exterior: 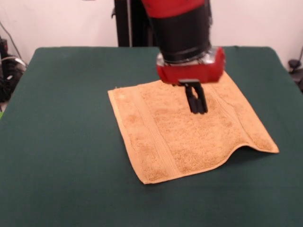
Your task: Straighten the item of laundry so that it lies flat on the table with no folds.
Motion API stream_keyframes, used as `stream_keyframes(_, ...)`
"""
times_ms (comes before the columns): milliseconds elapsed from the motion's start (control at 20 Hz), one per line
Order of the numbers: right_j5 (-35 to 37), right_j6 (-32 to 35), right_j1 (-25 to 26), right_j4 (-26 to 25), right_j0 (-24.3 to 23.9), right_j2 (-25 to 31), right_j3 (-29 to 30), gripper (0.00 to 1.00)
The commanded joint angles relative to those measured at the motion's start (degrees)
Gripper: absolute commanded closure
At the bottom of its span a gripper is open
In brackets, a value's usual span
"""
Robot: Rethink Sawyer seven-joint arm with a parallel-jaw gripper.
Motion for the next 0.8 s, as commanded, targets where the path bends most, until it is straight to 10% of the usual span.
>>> stream_keyframes(50,0.2,9.2,-1.3,7.9,-1.9,9.2,13.9,1.00)
stream_keyframes(800,-2.8,4.0,4.1,0.5,-1.9,4.9,9.8,1.00)
